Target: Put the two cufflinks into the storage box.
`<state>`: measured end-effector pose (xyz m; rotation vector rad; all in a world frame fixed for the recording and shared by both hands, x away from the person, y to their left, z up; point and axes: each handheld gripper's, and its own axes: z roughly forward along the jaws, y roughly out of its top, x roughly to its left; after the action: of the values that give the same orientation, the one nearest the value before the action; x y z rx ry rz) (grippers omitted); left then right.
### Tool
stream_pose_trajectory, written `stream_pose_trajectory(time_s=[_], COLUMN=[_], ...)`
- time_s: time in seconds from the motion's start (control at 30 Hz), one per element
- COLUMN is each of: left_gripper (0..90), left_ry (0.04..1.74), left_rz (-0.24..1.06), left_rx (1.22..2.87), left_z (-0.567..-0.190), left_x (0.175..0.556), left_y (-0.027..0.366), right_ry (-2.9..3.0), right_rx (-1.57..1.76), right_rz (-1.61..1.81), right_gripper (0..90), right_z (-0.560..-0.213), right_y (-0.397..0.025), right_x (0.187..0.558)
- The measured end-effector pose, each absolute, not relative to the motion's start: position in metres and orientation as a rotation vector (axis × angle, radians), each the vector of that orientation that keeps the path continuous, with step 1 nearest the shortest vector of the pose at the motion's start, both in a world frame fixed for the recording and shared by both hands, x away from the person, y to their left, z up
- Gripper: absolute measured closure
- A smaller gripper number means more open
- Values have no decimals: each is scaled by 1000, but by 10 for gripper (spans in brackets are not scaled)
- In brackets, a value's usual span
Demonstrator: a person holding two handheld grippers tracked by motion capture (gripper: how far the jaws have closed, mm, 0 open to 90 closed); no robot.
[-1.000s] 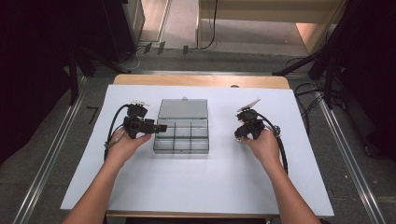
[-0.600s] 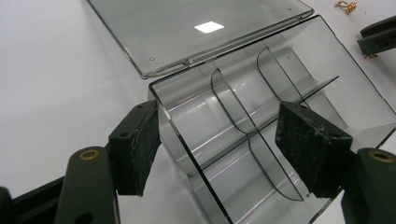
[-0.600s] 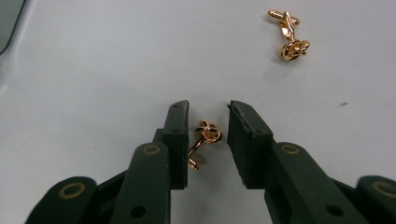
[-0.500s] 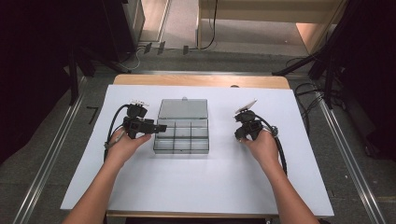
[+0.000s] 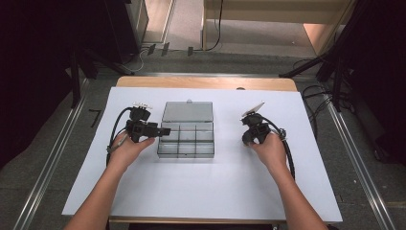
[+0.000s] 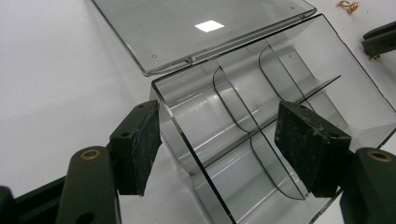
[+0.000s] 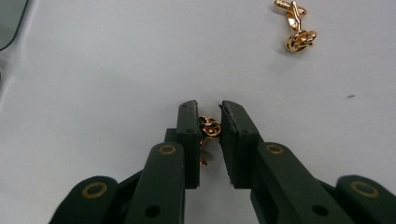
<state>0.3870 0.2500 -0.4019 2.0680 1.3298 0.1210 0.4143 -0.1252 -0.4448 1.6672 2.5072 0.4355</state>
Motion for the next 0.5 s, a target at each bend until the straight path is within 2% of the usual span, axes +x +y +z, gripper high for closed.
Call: stream_pose_trajectory(time_s=[0.5], left_gripper=[322], left_ry=[1334], left_rz=[115], left_rx=[2058], left_z=[-402], left_x=[387], left_y=[252], right_ry=[2531], right_rx=[1617], right_rz=[487], right_gripper=[798], right_z=[-431], right_y=[-124], right_x=[408])
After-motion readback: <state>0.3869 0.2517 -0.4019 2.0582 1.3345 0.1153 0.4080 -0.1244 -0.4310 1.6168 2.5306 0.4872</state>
